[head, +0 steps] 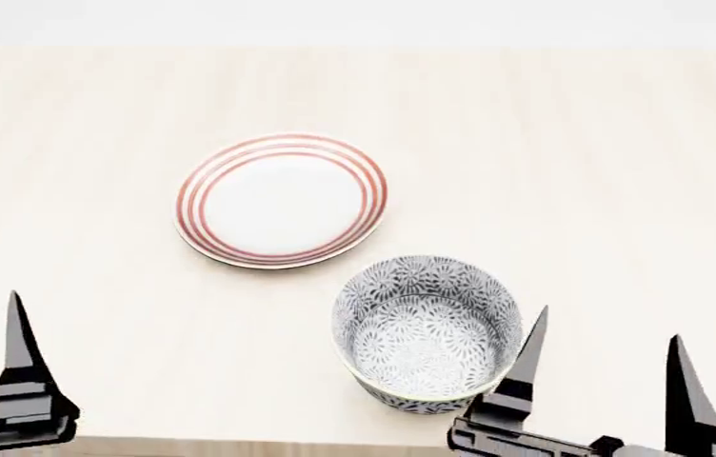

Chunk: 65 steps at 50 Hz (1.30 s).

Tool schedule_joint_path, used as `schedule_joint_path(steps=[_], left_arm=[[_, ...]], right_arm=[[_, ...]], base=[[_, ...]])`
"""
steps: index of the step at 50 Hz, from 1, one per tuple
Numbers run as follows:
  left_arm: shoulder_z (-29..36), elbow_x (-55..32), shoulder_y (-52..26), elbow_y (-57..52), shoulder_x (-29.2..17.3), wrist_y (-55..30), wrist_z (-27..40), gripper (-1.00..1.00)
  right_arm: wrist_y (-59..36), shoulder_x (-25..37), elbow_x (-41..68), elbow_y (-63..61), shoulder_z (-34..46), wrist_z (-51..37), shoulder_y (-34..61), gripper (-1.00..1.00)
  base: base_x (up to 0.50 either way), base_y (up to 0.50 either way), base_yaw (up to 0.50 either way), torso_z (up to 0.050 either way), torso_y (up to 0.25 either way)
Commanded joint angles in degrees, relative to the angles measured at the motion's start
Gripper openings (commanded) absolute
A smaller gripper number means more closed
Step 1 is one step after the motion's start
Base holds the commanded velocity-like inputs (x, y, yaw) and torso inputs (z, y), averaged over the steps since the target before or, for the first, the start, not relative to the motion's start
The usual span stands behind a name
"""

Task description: Put the bowl on the plate.

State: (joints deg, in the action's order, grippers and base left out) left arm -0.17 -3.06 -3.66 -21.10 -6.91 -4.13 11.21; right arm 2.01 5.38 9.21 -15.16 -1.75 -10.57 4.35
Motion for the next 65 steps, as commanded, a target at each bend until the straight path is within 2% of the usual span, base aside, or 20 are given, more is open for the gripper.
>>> schedule_joint_path(steps=[1,8,33,38,39,42,43,46,50,51,54,57,62,65], left_arm=[[-5.2,2.6,-1.8,-13.8,-1.1,1.1,3.2,1.0],[-5.8,2.9,-1.9,-15.3,-1.4,1.9,4.5,1.0],[-3.9,1.4,-1.5,-13.6,-2.3,0.9,5.4,1.0],[-2.1,-1.4,-1.7,-12.5,-2.8,-5.0,3.5,1.0],[-0.7,-3.0,-2.1,-11.0,-2.6,-9.9,2.6,1.0],[1.6,-5.1,-2.7,-9.0,-2.6,-16.4,1.2,1.0],[1.6,-8.4,-2.2,-8.0,-1.3,-17.4,0.0,1.0],[5.9,-6.5,-2.2,-6.5,-2.0,-20.4,-0.6,1.0],[10.9,-9.0,-3.5,-4.2,-1.2,-28.5,-3.2,1.0],[10.5,-12.9,-4.0,-3.8,0.4,-31.0,-4.9,1.0],[11.3,-16.9,-5.8,-2.8,1.7,-36.6,-6.2,1.0],[13.8,-17.9,-7.5,-2.2,2.6,-39.0,-6.7,1.0],[12.6,-24.1,-9.9,-0.6,5.2,-46.7,-6.6,1.0],[12.5,-26.5,-10.6,0.0,5.7,-48.5,-6.1,1.0]], right_arm=[[2.2,0.4,1.4,-10.9,-4.3,-1.9,1.8,1.0],[8.4,0.1,2.7,-12.3,-5.3,-2.3,0.7,1.0],[6.2,2.4,1.4,-12.3,-2.0,-3.8,0.5,1.0],[6.0,2.6,1.0,-11.9,-1.6,-4.2,0.5,1.0],[6.0,2.7,1.0,-11.8,-1.4,-4.2,0.4,1.0],[5.9,2.9,1.0,-11.5,-1.2,-4.4,0.3,1.0],[5.9,2.9,0.9,-11.2,-1.0,-4.3,0.3,1.0],[5.7,3.1,1.1,-11.1,-0.8,-4.5,0.3,1.0],[5.5,3.3,0.9,-11.0,-0.3,-4.6,0.0,1.0],[5.5,3.4,1.0,-11.2,-0.2,-4.6,0.0,1.0],[5.5,3.6,1.1,-11.3,0.0,-4.6,-0.1,1.0],[5.5,3.8,1.3,-11.4,0.2,-4.6,-0.2,1.0],[5.8,4.0,1.3,-11.1,0.7,-4.6,-0.3,1.0],[5.8,4.2,1.4,-11.1,0.9,-4.7,-0.4,1.0]], base=[[0.0,0.0,0.0,0.0,0.0],[0.1,0.0,0.0,0.0,0.0],[0.5,0.0,0.0,0.0,0.0],[0.06,0.0,0.0,0.0,0.0],[0.0,0.0,0.0,0.0,0.0],[0.0,0.0,0.0,0.0,0.0],[0.0,0.0,0.0,0.0,0.0],[0.0,0.0,0.0,0.0,0.0],[0.0,0.0,0.0,0.0,0.0],[0.0,0.0,0.0,0.0,0.0],[0.0,0.0,0.0,0.0,0.0],[0.0,0.0,0.0,0.0,0.0],[0.0,0.0,0.0,0.0,0.0],[0.0,0.0,0.0,0.0,0.0]])
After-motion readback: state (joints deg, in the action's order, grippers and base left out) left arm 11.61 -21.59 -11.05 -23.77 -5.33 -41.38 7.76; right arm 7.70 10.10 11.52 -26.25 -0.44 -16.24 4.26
